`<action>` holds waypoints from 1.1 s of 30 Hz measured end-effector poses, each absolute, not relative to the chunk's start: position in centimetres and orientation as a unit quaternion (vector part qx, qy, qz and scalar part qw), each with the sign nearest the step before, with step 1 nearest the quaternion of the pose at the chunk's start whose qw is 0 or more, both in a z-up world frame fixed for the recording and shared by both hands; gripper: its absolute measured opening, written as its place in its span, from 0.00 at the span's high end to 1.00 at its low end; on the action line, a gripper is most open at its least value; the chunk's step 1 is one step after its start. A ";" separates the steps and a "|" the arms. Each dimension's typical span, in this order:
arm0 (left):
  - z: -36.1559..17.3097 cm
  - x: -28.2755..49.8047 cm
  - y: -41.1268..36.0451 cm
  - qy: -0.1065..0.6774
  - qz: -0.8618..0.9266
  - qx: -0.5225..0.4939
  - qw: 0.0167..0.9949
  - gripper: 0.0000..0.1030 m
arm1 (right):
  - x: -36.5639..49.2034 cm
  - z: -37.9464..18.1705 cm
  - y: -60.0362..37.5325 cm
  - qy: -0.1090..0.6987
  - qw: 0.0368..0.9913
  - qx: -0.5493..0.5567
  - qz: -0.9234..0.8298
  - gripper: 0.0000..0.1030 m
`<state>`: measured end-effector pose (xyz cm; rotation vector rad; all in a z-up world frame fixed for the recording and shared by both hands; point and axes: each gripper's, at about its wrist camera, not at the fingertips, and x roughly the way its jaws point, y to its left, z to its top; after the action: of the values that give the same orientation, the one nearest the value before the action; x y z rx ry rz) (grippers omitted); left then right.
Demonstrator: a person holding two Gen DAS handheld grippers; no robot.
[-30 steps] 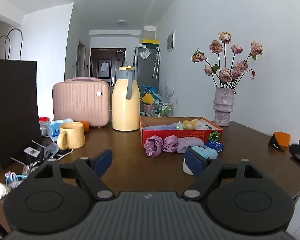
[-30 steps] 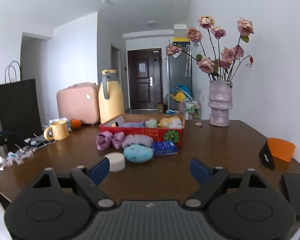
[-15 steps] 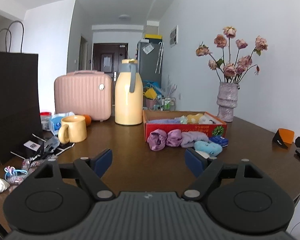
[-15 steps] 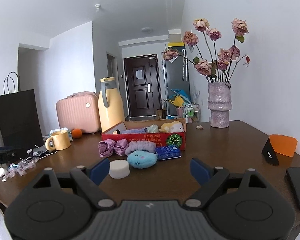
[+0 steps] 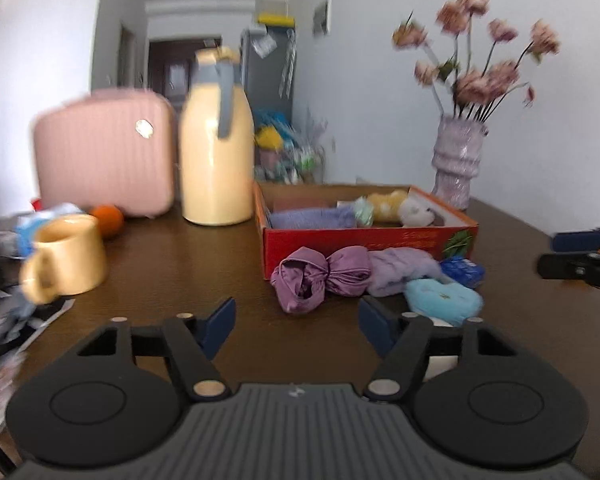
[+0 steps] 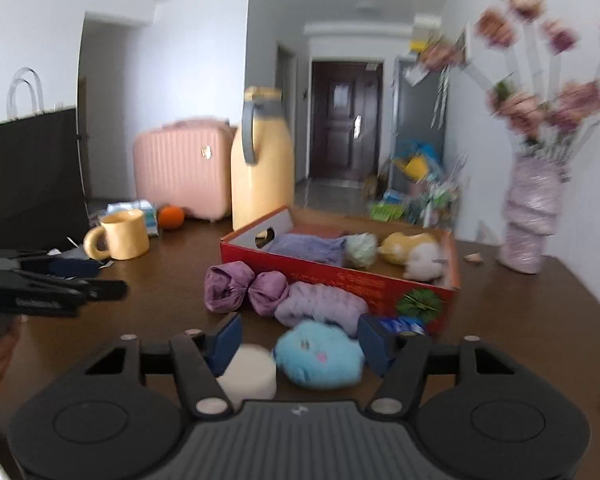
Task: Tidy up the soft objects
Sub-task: 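Withdraw both grippers from the box toward the pink rolled socks, then grasp the pink rolled socks with both grippers and lift them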
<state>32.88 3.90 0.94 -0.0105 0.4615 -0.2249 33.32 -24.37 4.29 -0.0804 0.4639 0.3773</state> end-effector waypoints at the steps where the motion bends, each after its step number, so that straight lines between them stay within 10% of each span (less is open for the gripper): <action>1: 0.5 35.1 3.7 0.240 -0.105 -0.007 0.965 0.42 | 35.5 4.1 -23.6 0.238 0.951 -0.038 0.196 0.43; 8: -2.2 45.2 3.7 0.294 -0.124 -0.042 0.947 0.54 | 47.9 0.5 -17.6 0.288 0.929 -0.044 0.229 0.66; 10: -3.1 46.3 3.8 0.301 -0.135 -0.048 0.943 0.82 | 49.5 -0.6 -17.0 0.296 0.925 -0.038 0.237 0.68; 13: -3.8 46.6 4.1 0.308 -0.164 -0.059 0.935 0.93 | 51.1 -2.0 -16.6 0.310 0.919 -0.026 0.241 0.75; 17: -3.1 45.5 3.7 0.295 -0.176 -0.047 0.938 0.97 | 51.0 -2.1 -16.4 0.312 0.917 -0.012 0.248 0.90; 33: 4.8 23.3 0.8 0.203 -0.233 -0.062 0.949 0.97 | 26.8 4.7 -22.0 0.223 0.938 -0.014 0.265 0.92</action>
<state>23.26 0.82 4.83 -0.1259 0.4131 -0.4742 26.84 -21.99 4.67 -0.0277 0.4563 0.5420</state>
